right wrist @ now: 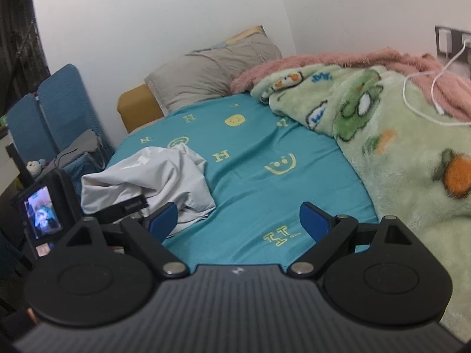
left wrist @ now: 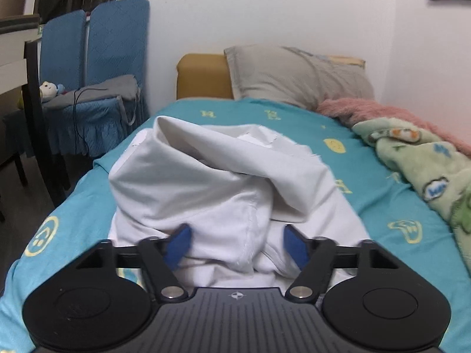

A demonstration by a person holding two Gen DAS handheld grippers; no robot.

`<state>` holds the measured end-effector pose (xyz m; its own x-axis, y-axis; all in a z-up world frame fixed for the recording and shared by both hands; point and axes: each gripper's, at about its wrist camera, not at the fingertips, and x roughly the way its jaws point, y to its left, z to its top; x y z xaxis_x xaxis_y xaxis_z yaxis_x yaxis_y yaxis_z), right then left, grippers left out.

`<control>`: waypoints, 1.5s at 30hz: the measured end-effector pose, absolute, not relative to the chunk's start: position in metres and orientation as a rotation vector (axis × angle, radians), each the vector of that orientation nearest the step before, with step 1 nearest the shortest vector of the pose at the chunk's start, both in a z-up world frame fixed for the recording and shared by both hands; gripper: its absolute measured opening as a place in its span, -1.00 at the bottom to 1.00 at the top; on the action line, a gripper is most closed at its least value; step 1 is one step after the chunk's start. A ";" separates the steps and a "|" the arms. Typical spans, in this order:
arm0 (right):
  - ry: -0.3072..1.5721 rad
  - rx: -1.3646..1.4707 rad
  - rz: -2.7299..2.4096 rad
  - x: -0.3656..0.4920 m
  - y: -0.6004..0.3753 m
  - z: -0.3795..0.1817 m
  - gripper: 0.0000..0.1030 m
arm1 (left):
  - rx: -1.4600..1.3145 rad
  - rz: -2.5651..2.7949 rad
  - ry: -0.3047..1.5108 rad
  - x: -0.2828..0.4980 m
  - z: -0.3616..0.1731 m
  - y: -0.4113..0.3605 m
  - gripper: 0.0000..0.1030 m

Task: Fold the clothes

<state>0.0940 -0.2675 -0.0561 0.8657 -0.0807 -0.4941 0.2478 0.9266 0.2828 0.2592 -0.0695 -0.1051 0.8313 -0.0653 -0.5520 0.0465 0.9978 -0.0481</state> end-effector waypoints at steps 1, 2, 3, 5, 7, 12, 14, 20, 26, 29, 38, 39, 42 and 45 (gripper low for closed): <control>0.503 0.348 -0.174 0.097 -0.269 -0.059 0.77 | -0.027 -0.059 0.587 0.263 -0.106 -0.068 -0.58; 0.508 0.345 -0.174 0.100 -0.270 -0.062 0.77 | -0.020 -0.059 0.581 0.263 -0.104 -0.064 -0.87; 0.512 0.345 -0.177 0.103 -0.272 -0.065 0.77 | -0.016 -0.067 0.565 0.260 -0.100 -0.060 -0.89; 0.511 0.362 -0.186 0.106 -0.277 -0.067 0.77 | -0.002 -0.105 0.516 0.245 -0.085 -0.053 -0.93; 0.501 0.381 -0.196 0.108 -0.282 -0.067 0.77 | 0.057 -0.154 0.454 0.216 -0.065 -0.050 -0.93; 0.462 0.358 -0.198 0.100 -0.278 -0.062 0.77 | 0.119 -0.257 0.310 0.128 -0.013 -0.031 -0.94; 0.440 0.332 -0.182 0.093 -0.271 -0.058 0.77 | 0.097 -0.291 0.256 0.092 0.006 -0.021 -0.94; 0.369 0.278 -0.127 0.063 -0.252 -0.040 0.77 | -0.061 -0.370 0.112 0.006 0.048 0.024 -0.94; 0.393 0.228 -0.032 0.053 -0.225 -0.040 0.77 | -0.186 -0.365 0.129 -0.013 0.038 0.072 -0.94; 0.451 0.221 0.057 0.063 -0.205 -0.052 0.77 | -0.234 -0.357 0.145 -0.008 0.036 0.090 -0.94; 0.578 0.122 0.213 0.119 -0.118 -0.105 0.77 | -0.283 -0.362 0.201 0.029 0.017 0.113 -0.93; 0.602 0.130 0.212 0.125 -0.114 -0.112 0.77 | -0.287 -0.359 0.203 0.033 0.015 0.114 -0.93; 0.636 0.178 0.163 0.138 -0.121 -0.125 0.77 | -0.315 -0.349 0.210 0.043 0.010 0.120 -0.93; 0.653 0.235 0.093 0.146 -0.137 -0.134 0.77 | -0.348 -0.344 0.201 0.049 0.007 0.125 -0.93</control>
